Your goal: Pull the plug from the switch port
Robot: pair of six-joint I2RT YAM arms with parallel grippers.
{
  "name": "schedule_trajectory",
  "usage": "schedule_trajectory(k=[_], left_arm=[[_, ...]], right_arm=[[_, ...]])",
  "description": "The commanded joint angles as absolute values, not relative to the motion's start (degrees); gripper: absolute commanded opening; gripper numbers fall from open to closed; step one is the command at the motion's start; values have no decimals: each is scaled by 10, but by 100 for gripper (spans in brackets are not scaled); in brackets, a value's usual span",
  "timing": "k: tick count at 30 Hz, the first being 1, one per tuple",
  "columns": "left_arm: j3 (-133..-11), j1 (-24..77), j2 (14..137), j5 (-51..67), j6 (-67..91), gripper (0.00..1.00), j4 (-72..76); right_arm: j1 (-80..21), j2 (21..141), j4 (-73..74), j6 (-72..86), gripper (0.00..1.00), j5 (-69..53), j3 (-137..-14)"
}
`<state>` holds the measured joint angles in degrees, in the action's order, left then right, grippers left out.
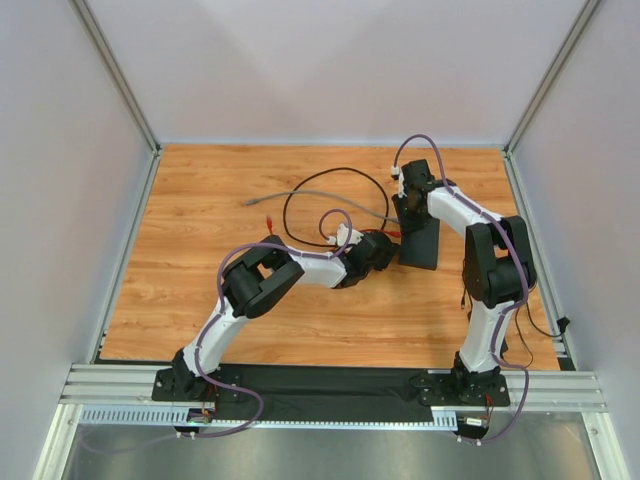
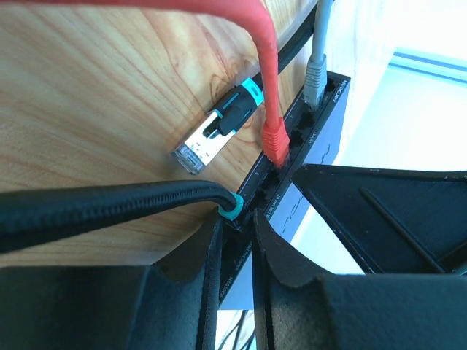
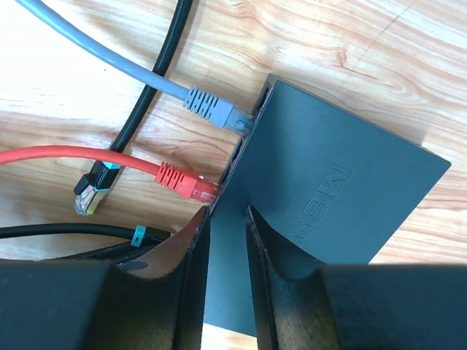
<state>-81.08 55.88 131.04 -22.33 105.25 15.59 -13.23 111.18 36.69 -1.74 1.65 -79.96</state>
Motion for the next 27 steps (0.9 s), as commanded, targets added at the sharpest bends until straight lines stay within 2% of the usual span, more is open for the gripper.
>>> schedule_trajectory(k=[1,5,12,16,22,27], left_arm=[[-808,540,1303,-254,1042,0,39],[-827,541,1289,-297,973,0,-17],[-761,549,1272,-369,843,0,127],[-770,544,1288,-334,838,0,152],[-779,548,1300,-331,828,0,169],[-751,549,1302,-323,815,0,227]], right_arm=[[-122,1159,403,-37,28,-14,-777],[-120,1164,410,-35,28,-17,-782],[-119,1167,408,-34,28,-10,-782],[-120,1161,411,-26,29,-11,-790],[-120,1106,416,35,41,11,-794],[-120,1057,423,97,43,25,-791]])
